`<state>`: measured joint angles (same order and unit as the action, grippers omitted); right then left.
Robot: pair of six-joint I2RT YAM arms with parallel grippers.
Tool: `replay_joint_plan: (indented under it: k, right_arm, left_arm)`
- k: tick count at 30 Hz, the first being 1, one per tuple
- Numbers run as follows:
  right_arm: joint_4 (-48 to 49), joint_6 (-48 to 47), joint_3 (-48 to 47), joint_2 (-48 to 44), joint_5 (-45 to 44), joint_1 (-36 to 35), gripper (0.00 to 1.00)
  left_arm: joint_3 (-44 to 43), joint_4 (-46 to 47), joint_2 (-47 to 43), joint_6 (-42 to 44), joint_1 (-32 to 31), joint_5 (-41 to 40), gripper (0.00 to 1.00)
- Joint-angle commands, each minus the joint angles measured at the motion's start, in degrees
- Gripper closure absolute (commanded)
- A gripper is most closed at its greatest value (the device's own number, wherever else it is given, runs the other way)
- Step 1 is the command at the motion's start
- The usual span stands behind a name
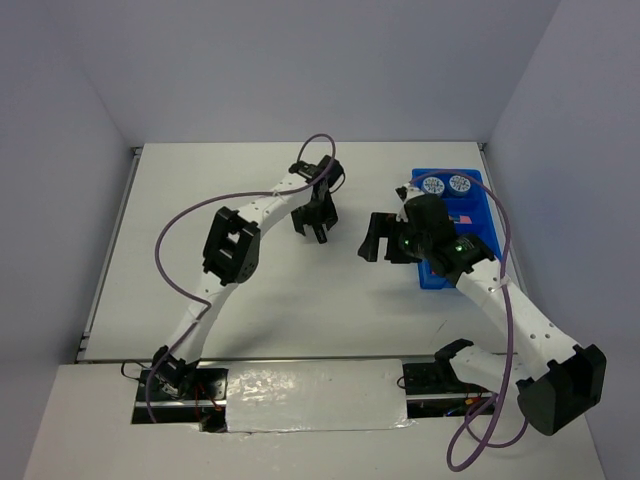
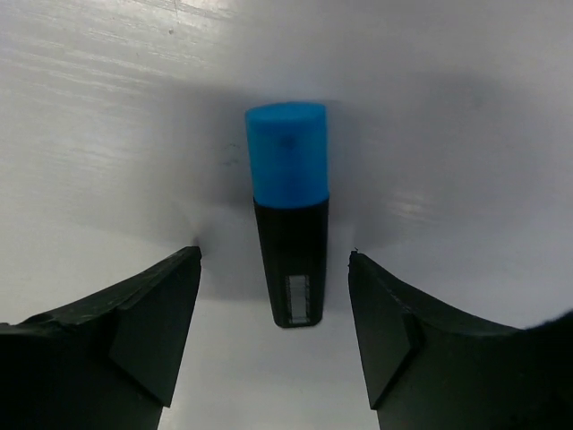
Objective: Sort the stationery into containers
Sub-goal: Pick up the pen from the center of the board.
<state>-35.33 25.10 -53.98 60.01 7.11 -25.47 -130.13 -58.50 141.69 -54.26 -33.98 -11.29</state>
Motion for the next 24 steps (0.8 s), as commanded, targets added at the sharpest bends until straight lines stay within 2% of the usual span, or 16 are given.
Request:
replay_joint_plan:
  k: [1, 2, 3, 5, 7, 8, 10, 11, 14, 15, 16, 18, 19, 20, 21, 24]
  right_arm:
    - [-1.8, -2.7, -2.4, -1.0, 1.4, 0.2, 0.05]
    - [-1.9, -3.0, -3.1, -1.0, 1.7, 0.2, 0.05]
    - [-2.2, -3.1, -3.5, -1.0, 2.0, 0.2, 0.05]
    - [-2.5, -3.7, -4.3, -1.0, 2.5, 0.2, 0.05]
    - [-2.3, -4.1, -4.5, -1.2, 3.6, 0.3, 0.05]
    - [-2.1, -4.1, -4.4, -1.1, 4.1, 0.4, 0.05]
    - [-1.2, -3.6, -3.8, -1.2, 5.7, 1.1, 0.04]
    - [-0.8, -3.0, -3.2, -1.2, 6.2, 1.8, 0.04]
    - [3.9, 1.0, 1.3, -4.6, 16.8, 12.5, 0.04]
    - [7.6, 3.2, 2.8, -5.2, 20.7, 18.5, 0.04]
    - [8.3, 3.7, 4.0, -5.7, 24.1, 19.6, 0.04]
    - [8.2, 3.4, 2.9, -4.5, 23.3, 19.2, 0.04]
    - [10.5, 4.6, 3.8, -3.9, 26.0, 18.9, 0.04]
    - [11.7, 7.5, 4.2, -3.2, 26.4, 18.9, 0.04]
    - [14.1, 8.6, 4.7, -3.0, 26.5, 18.4, 0.05]
    - [15.9, 12.2, 4.4, -1.8, 25.8, 16.3, 0.05]
  left_arm:
    - [-3.1, -2.7, 4.6, -0.1, -0.7, -3.4, 0.22]
    - [-4.4, -3.0, 5.6, 0.0, -0.7, -3.5, 0.24]
    - [-4.9, -3.5, 6.3, 0.1, -1.0, -3.5, 0.33]
    - [-3.0, -3.8, 7.1, -0.2, -1.1, -3.4, 0.36]
    - [0.6, -2.1, 5.3, -0.5, -1.4, -3.5, 0.51]
    - [5.3, -0.8, 4.0, -0.1, -1.7, -3.5, 0.69]
    - [13.4, 3.9, -0.2, 1.3, -2.2, -1.7, 0.93]
    - [16.1, 6.2, -2.3, 2.6, -2.5, -0.8, 1.00]
    - [27.1, 17.0, -12.5, 9.0, -4.4, 3.4, 1.00]
    - [29.9, 19.8, -18.6, 10.6, -4.7, 4.6, 1.00]
    - [36.5, 27.3, -21.9, 13.9, -4.9, 6.6, 1.00]
    - [43.9, 36.5, -28.9, 16.8, -5.0, 15.3, 1.00]
    - [49.6, 40.4, -34.8, 18.0, -5.0, 18.1, 1.00]
    - [51.8, 45.8, -37.4, 20.1, -5.5, 22.3, 1.00]
    - [55.3, 47.7, -41.5, 20.9, -5.8, 23.8, 1.00]
    - [59.9, 53.1, -46.3, 23.3, -6.6, 29.8, 1.00]
